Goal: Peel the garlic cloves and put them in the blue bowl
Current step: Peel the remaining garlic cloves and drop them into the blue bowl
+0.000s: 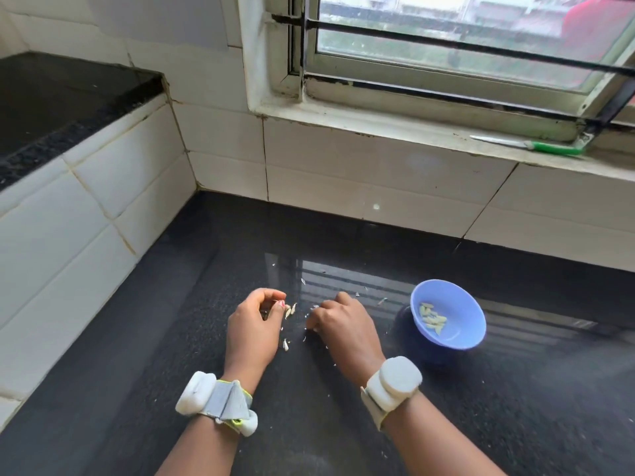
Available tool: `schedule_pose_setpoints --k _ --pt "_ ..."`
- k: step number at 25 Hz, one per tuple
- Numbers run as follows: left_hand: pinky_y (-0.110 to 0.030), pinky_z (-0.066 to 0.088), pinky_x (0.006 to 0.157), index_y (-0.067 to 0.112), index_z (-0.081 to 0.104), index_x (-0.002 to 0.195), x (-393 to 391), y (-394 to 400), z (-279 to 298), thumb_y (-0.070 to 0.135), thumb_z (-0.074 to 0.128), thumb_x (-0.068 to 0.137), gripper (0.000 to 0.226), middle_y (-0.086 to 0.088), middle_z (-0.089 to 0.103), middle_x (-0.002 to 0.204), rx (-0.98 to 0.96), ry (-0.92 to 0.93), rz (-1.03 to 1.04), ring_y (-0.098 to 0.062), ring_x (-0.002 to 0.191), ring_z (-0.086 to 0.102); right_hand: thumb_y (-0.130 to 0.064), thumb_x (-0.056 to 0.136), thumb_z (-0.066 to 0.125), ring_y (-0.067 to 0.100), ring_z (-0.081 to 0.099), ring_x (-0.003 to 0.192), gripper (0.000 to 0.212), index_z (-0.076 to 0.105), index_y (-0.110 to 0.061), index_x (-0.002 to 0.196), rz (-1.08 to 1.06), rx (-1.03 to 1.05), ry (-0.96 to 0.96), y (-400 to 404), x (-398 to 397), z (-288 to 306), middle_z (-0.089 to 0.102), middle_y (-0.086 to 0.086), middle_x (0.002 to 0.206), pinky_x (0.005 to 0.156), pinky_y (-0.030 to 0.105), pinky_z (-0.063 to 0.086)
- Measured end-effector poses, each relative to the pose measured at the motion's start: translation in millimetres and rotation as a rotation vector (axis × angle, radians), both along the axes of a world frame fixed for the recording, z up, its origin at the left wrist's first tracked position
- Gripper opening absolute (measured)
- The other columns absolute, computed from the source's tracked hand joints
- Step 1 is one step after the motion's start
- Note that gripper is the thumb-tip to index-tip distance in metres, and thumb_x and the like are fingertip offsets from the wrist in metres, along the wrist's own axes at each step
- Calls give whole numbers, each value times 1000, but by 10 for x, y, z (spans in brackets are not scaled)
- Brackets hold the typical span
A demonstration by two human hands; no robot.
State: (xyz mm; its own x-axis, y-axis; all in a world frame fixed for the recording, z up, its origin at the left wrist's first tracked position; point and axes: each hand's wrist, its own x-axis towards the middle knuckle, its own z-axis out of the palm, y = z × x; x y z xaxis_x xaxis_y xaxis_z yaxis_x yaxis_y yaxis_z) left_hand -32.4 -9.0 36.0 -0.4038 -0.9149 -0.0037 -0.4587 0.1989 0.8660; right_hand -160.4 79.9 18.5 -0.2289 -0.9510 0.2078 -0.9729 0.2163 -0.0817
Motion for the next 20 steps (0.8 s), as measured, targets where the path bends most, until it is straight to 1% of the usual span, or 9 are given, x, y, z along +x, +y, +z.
schedule_pose_setpoints --k 2,3,4,5,7,9,12,15,20 --pt "-24 48 70 26 67 88 4 -2 -10 16 63 87 11 10 70 80 12 11 -1 -6 77 64 -18 71 73 19 51 64 11 65 -23 67 2 -51 -50 -1 -7 4 61 -6 64 55 29 43" --pt "-25 50 71 26 68 88 -5 13 -9 16 64 87 11 10 70 79 30 27 -8 -6 75 65 -15 77 69 19 53 72 7 66 -21 77 -24 -88 -174 9 -4 38 63 -5 74 62 31 45" --pt "-26 51 72 25 69 88 -24 35 -1 15 65 86 11 9 71 78 63 54 -20 -6 73 65 -11 82 66 15 54 77 12 64 -22 87 -91 -110 -363 19 3 97 63 -6 81 68 30 45" --pt "-26 52 71 25 70 87 -47 64 14 15 65 86 11 9 71 77 109 88 -34 -7 70 66 -7 84 65 9 54 75 19 61 -25 90 -161 -149 -578 34 7 155 63 -9 83 69 24 45" --pt "-26 53 70 25 72 87 -99 127 58 16 66 87 12 7 72 75 192 142 -73 -9 67 67 -3 84 69 4 62 71 31 56 -30 89 -267 -245 -931 74 -5 247 69 -8 80 68 19 49" --pt "-25 52 65 24 74 87 -135 184 95 19 67 87 9 6 73 74 211 155 -118 -8 68 67 -2 82 73 8 69 77 33 56 -29 91 -305 -312 -1112 128 -31 338 73 -4 82 72 25 55" --pt "-27 52 62 22 75 87 -172 242 136 21 70 85 6 5 73 73 224 196 -137 -9 68 67 -5 80 78 8 71 78 31 56 -22 95 -321 -324 -1174 219 -64 438 75 -1 83 70 24 57" --pt "-21 51 57 21 74 84 -202 285 175 21 70 84 4 5 73 74 274 236 -135 -8 66 68 -10 79 79 9 71 75 30 55 -20 93 -328 -340 -1130 271 -61 507 74 0 80 68 24 58" --pt "-16 45 48 11 72 84 -248 318 240 19 63 89 12 6 73 70 522 335 -83 -6 62 67 -5 81 76 14 71 78 27 53 -17 90 -275 -357 -1138 269 -38 512 73 1 80 74 34 60"
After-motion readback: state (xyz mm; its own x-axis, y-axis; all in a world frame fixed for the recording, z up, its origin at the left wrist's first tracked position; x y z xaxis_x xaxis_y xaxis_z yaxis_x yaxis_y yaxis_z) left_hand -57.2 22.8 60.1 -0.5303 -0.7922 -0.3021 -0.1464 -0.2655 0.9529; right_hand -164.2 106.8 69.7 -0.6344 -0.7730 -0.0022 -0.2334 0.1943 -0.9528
